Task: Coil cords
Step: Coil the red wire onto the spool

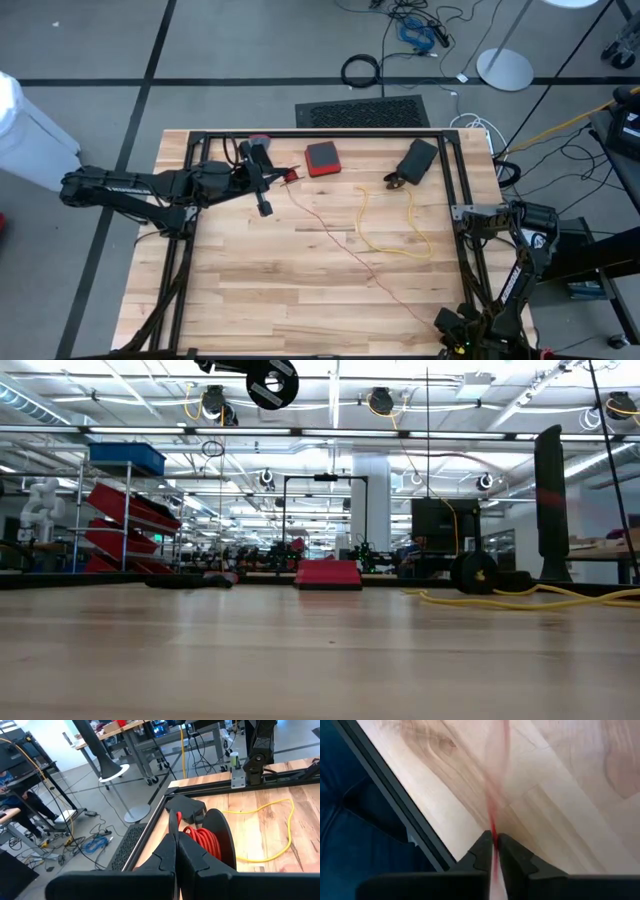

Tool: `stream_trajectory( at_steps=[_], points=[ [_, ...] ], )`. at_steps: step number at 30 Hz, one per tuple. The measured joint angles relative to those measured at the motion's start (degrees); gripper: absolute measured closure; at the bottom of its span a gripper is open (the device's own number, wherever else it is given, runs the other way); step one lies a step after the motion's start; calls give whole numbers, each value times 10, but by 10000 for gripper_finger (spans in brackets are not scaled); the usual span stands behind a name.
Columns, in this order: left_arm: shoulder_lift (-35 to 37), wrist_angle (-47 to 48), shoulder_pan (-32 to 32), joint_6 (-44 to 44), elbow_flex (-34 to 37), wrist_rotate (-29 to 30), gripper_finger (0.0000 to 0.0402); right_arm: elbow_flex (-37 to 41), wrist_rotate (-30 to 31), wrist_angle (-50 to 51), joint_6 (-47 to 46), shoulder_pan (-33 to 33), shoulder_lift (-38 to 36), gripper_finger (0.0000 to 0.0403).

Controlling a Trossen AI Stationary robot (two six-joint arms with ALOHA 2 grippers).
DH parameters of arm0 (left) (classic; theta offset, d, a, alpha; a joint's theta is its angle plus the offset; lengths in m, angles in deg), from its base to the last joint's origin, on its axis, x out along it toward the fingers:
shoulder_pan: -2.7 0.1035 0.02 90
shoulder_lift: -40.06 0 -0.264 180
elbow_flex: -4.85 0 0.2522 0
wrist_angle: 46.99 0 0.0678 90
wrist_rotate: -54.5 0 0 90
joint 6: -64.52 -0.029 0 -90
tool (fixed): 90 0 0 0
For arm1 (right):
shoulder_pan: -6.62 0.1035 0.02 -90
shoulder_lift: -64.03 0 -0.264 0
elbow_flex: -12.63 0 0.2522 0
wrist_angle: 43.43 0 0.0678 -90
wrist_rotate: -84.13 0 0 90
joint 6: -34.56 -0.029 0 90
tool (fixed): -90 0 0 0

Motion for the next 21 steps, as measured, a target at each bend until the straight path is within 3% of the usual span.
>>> stream_trajectory(
  at_steps=[6, 10, 16, 19, 21],
  points=[
    [0, 0, 0, 0, 0, 0, 401, -1, 13, 4, 7, -12, 0, 322],
    [0, 0, 0, 0, 0, 0, 401, 0, 76, 23, 23, -20, 0, 284],
    [0, 0, 0, 0, 0, 0, 401, 1, 270, 64, 86, -45, -20, 260],
    [0, 0, 0, 0, 0, 0, 401, 1, 374, 67, 168, -74, -40, 261],
    [0, 0, 0, 0, 0, 0, 401, 0, 411, 62, 234, -95, -56, 263]
  ],
)
